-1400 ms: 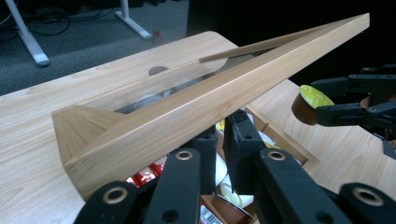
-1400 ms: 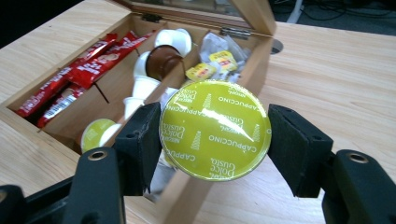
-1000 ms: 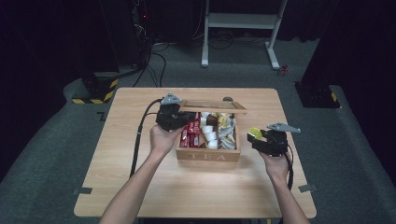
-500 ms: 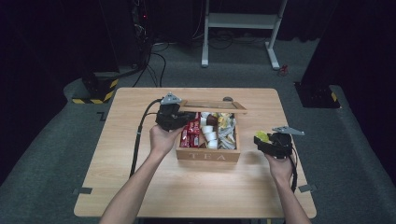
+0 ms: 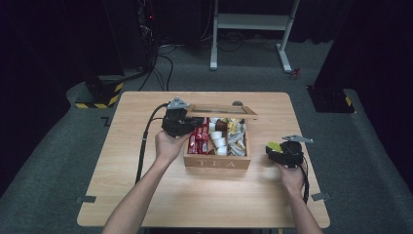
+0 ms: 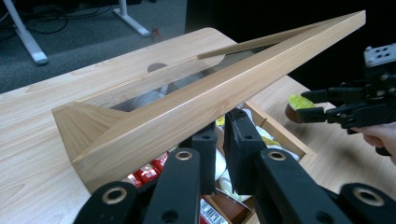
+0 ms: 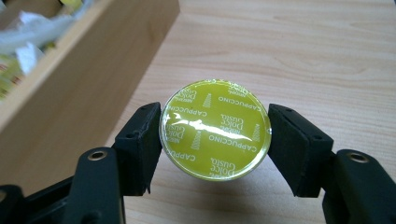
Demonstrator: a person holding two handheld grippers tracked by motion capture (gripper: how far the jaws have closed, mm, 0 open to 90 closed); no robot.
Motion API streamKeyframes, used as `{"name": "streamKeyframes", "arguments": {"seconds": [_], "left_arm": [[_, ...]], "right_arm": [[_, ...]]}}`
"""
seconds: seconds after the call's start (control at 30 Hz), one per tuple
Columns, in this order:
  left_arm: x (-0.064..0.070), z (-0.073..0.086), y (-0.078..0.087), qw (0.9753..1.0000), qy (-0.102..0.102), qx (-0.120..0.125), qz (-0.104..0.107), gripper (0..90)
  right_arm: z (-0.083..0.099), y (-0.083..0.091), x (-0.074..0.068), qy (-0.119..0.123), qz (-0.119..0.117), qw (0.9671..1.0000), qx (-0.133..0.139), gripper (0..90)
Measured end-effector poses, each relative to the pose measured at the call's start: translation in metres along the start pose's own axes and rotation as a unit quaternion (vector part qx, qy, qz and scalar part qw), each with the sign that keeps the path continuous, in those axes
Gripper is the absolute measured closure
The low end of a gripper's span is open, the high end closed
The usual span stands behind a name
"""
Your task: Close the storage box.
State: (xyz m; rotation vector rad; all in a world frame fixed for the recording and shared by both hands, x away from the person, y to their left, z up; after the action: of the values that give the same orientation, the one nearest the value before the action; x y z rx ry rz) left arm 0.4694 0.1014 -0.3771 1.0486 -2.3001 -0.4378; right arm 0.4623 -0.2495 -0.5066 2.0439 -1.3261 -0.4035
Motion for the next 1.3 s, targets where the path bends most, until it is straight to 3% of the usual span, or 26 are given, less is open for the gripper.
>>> {"name": "streamKeyframes", "arguments": {"seconds": [0.4, 0.73, 1.03, 1.3], "left_arm": [[0.0, 0.0, 0.002, 1.0, 0.001, 0.0, 0.001, 82.9], [-0.002, -0.001, 0.001, 1.0, 0.002, -0.002, 0.001, 82.9], [-0.003, -0.002, 0.001, 1.0, 0.001, -0.004, 0.002, 82.2], [-0.002, -0.003, 0.0, 1.0, 0.0, -0.003, 0.002, 82.0]], "right_arm": [[-0.001, -0.013, -0.013, 0.013, -0.015, 0.9997, -0.012, 37.3], [0.0, -0.016, -0.016, 0.025, -0.023, 0.9991, -0.025, 36.2], [-0.001, -0.012, -0.017, 0.031, -0.031, 0.999, -0.003, 32.6], [0.006, 0.003, -0.011, 0.008, -0.033, 0.9989, 0.032, 34.7]]}}
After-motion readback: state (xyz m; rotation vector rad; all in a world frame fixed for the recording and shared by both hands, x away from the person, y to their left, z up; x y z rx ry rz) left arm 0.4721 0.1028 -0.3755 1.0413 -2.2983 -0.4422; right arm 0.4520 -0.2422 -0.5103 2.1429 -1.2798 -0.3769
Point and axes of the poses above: each handheld gripper's, and its own axes: y roughly backward along the jaws, z roughly out of its underside, x roughly to its right, the point moved 4 cm from there along -y, roughly forward along the jaws, and after that the axes turned 14 degrees about y, right-handed, at the moved point
